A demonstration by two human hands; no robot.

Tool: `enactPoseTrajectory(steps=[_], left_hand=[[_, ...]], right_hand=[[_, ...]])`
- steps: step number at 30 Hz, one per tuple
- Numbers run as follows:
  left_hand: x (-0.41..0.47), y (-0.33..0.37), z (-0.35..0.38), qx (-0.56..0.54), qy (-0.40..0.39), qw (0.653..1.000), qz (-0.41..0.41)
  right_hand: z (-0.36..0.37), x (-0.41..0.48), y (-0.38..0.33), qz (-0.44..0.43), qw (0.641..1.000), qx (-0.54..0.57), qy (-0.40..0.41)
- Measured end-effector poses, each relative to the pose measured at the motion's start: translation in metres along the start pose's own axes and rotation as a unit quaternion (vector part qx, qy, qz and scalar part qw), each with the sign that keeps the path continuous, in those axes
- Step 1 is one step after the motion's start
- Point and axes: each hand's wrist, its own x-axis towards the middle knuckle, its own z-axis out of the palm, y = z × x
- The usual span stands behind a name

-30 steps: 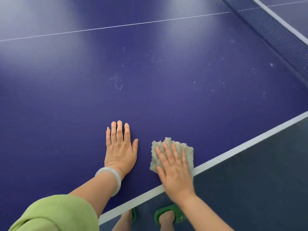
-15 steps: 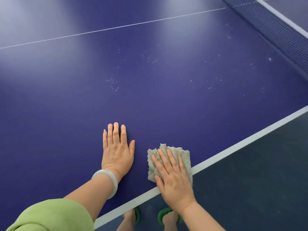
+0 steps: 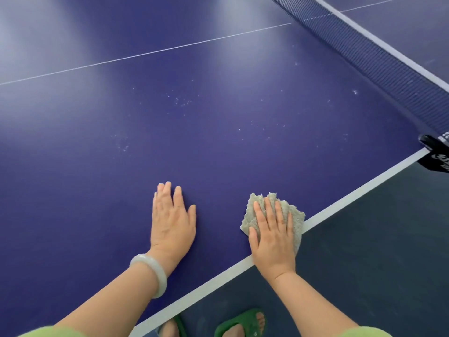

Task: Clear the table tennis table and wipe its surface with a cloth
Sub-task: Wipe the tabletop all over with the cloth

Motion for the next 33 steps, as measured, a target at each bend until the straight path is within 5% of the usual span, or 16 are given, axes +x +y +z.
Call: enactPoseTrajectory(steps=[4, 9, 13, 17, 20, 22, 24, 26, 28, 30, 33], left_hand=[[0.017, 0.078, 0.033, 0.017, -0.036, 0.999, -0.035], [0.017, 0.09, 0.06, 0.09, -0.016, 0.993, -0.077], [0.018, 0.095, 0.062, 0.101, -0.019, 0.991, -0.082], [0.018, 0.096, 0.059, 0.103, -0.024, 0.99, -0.089], [0.019, 0.098, 0.058, 0.093, -0.02, 0.991, -0.091], [0.019, 0.098, 0.058, 0.102, -0.018, 0.99, -0.095], [0.019, 0.099, 0.058, 0.095, -0.01, 0.991, -0.095], [0.02, 0.1, 0.059, 0.092, -0.01, 0.991, -0.093], [0.02, 0.1, 0.06, 0.103, -0.009, 0.99, -0.094], [0.02, 0.099, 0.06, 0.107, -0.006, 0.99, -0.096], [0.02, 0.098, 0.062, 0.115, -0.004, 0.989, -0.096]], right_hand=[[0.0, 0.0, 0.007, -0.027, 1.0, 0.008, 0.007], [-0.006, 0.024, 0.077, -0.153, 0.988, 0.0, 0.01], [-0.018, 0.072, 0.157, 0.049, 0.999, 0.012, 0.004], [-0.023, 0.096, 0.136, 0.193, 0.98, 0.053, 0.011], [-0.017, 0.079, 0.084, -0.026, 0.999, 0.04, 0.019], [-0.012, 0.058, 0.076, -0.233, 0.972, 0.025, 0.0], [-0.015, 0.061, 0.104, -0.321, 0.947, 0.002, -0.005], [-0.018, 0.083, 0.148, -0.255, 0.966, -0.023, 0.017], [-0.025, 0.109, 0.19, -0.047, 0.999, -0.011, 0.015], [-0.033, 0.126, 0.204, 0.149, 0.988, 0.033, 0.012], [-0.03, 0.127, 0.163, 0.192, 0.98, 0.059, 0.015]])
